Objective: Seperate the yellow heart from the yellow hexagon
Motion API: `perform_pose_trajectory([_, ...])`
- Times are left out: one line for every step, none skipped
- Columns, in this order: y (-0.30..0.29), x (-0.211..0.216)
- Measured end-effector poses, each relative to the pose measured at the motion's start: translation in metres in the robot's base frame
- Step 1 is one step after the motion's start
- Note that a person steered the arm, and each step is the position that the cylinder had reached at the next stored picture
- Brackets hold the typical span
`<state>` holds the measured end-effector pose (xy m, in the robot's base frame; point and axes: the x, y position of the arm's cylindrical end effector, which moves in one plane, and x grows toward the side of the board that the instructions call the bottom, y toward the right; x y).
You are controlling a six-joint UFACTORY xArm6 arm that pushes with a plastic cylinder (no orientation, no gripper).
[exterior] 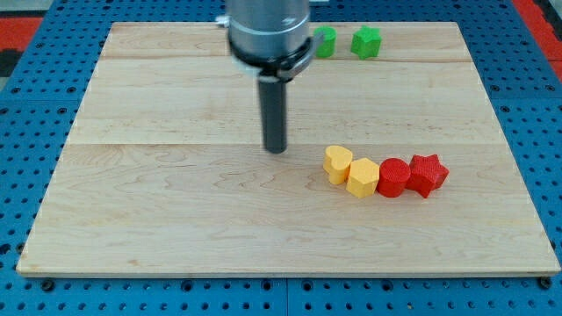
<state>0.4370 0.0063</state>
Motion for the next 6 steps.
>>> perform_pose_trajectory([0.065,-0.009])
perform_pose_trajectory([0.09,0.012])
perform_pose_trajectory([0.085,0.039])
perform_pose_trajectory([0.073,0.04])
perform_pose_trajectory([0.061,0.038])
perform_pose_trajectory([0.052,0.041])
